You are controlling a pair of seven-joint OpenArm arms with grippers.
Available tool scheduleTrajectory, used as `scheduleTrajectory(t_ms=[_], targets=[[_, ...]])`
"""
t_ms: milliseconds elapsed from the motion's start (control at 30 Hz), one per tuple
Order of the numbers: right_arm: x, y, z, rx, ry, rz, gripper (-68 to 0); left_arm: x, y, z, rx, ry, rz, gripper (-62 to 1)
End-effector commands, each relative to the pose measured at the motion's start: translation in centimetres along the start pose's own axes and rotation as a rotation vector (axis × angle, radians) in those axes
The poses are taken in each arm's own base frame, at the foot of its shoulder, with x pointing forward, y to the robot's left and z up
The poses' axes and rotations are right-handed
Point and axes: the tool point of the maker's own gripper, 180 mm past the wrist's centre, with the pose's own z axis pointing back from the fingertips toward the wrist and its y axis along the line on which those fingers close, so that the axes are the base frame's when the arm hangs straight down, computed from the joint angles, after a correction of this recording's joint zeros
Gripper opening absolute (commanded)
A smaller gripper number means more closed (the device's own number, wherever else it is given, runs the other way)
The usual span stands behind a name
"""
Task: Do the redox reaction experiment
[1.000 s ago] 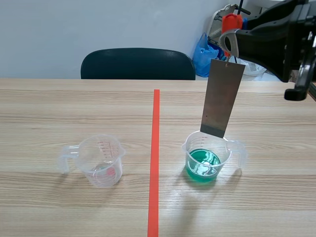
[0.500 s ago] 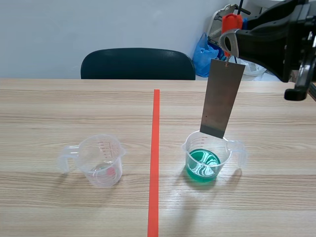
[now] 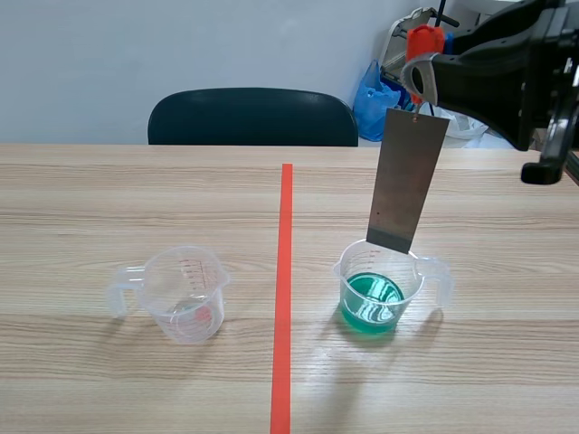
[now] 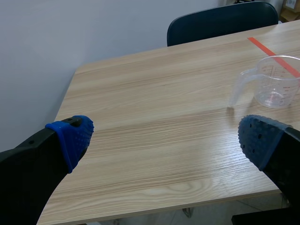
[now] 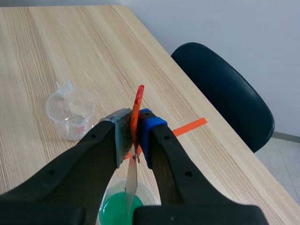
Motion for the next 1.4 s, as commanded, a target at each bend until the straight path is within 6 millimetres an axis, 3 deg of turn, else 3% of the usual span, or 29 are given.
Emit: scheduleTrajectory(t_ms=[0,533,567,667,767,867,933,1033,1200,1367], targets=[[1.2,0.0,0.2,0.008,-0.032,0.024,-66.9,0.7,0.1,-0.1,0.007,-0.031,0.002,1.4],[1.2,0.0,0.2,0.008,-0.032,0.024,-66.9,0.7,0.1,-0.1,0.006,-0.031,0.002,1.4],[1.2,0.0,0.2,0.008,-0.032,0.024,-66.9,0.7,0.1,-0.1,0.006,-0.031,0.002,-1.1],[1.2,0.0,0.2,0.008,-0.035,0.024,-66.9,0.7,0.2,-0.3,-0.006,-0.032,0.0,-23.4],[1.2,0.0,0.2,0.008,-0.035,0.024,-66.9,0.6,-0.1,-1.1,-0.05,-0.03,-0.008,-37.9],[1.2,0.0,0.2,0.008,-0.035,0.024,-66.9,0.5,-0.9,-3.2,-0.133,-0.062,-0.022,-52.6],[1.2,0.0,0.2,0.008,-0.035,0.024,-66.9,0.1,-1.6,-4.9,-0.208,-0.062,-0.015,-57.8],[1.2,0.0,0.2,0.008,-0.035,0.024,-66.9,-0.7,-2.8,-8.0,-0.33,-0.032,0.04,-57.8],[1.2,0.0,0.2,0.008,-0.035,0.024,-66.9,-0.4,-4.6,-13.5,-0.435,-0.09,0.039,-58.0],[1.2,0.0,0.2,0.008,-0.035,0.024,-66.9,-1.4,-8.4,-18.5,-0.544,-0.073,0.03,-58.0]])
